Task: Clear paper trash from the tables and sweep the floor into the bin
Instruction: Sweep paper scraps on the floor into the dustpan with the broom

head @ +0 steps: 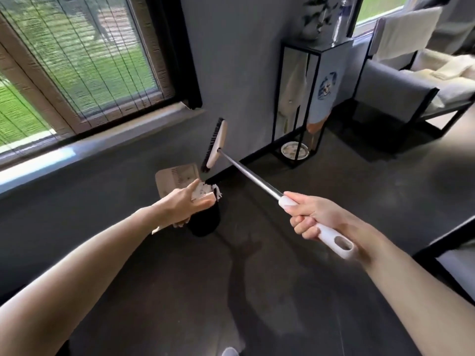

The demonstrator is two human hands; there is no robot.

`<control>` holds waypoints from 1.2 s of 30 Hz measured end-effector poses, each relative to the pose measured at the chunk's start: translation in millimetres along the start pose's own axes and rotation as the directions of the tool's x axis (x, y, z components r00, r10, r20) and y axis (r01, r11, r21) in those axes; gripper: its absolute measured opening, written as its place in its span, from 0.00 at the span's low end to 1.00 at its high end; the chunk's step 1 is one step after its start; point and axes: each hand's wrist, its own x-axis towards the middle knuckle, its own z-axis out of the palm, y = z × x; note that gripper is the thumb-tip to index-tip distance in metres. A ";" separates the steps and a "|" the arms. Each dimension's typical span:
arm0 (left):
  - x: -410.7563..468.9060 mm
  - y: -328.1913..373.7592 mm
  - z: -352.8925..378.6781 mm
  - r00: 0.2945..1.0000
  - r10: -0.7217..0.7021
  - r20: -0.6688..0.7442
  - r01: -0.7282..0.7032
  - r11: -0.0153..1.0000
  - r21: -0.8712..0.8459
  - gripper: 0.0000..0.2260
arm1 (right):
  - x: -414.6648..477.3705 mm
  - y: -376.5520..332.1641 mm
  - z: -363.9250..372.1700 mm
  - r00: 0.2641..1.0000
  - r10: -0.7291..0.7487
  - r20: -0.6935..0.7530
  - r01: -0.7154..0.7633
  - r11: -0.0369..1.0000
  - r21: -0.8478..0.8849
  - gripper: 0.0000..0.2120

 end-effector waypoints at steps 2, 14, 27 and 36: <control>0.3 -0.5 13.2 0.999 -0.013 0.042 0.008 0.993 0.114 0.40 | -2.9 8.0 -3.4 1.000 0.003 0.001 -0.003 1.000 -0.002 0.26; 13.2 -5.1 43.5 0.988 0.155 0.003 -0.103 0.643 0.759 0.36 | 2.3 62.0 -3.9 0.998 0.059 -0.023 -0.057 0.994 0.097 0.30; -7.1 -41.9 40.2 0.955 0.262 0.136 -0.241 0.427 0.872 0.37 | 5.1 69.1 4.9 0.997 0.070 -0.025 -0.065 0.986 0.157 0.30; -7.0 -51.9 80.1 0.829 0.375 0.415 -0.483 0.106 0.869 0.35 | 5.7 83.3 0.9 0.996 0.081 -0.048 -0.075 0.991 0.107 0.31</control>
